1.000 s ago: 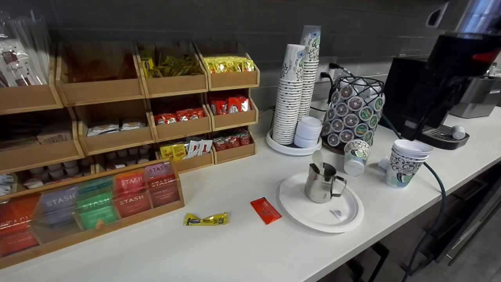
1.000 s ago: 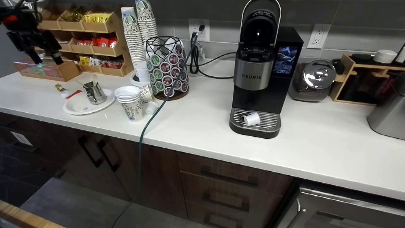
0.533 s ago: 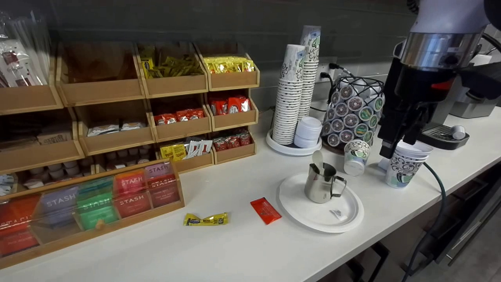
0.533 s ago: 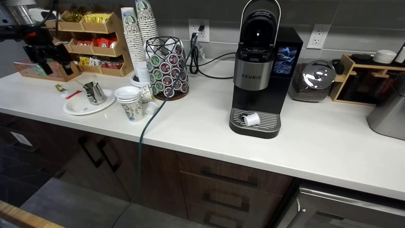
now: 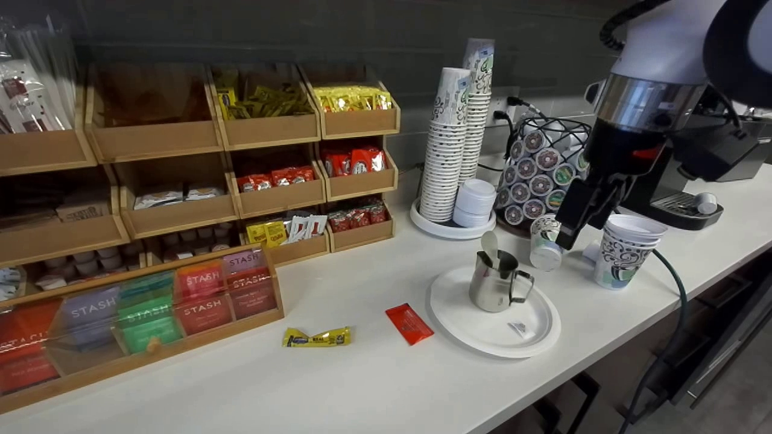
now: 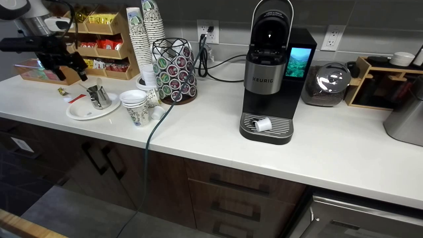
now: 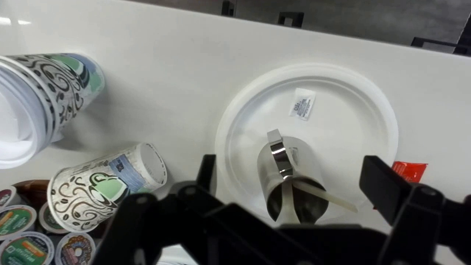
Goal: Remove the silver cup from the plate
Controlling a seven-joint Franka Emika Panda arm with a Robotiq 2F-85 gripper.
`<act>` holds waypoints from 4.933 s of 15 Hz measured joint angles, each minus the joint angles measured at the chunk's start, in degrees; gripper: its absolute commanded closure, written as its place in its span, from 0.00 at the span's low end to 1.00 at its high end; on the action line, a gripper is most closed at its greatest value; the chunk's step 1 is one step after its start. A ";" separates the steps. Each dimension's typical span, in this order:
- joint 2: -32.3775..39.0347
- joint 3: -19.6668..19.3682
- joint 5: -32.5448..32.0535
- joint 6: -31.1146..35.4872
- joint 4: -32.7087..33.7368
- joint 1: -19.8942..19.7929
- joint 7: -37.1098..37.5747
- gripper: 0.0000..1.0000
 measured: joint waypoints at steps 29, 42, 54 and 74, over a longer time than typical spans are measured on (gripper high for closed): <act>19.79 -1.45 -0.10 9.23 10.17 1.72 -10.40 0.96; 11.83 1.65 -1.47 -14.13 17.14 7.23 -9.11 0.83; 19.14 1.58 -2.57 -10.10 26.04 8.43 -1.63 0.96; 42.57 -3.39 -2.36 -15.06 54.70 13.88 11.79 0.96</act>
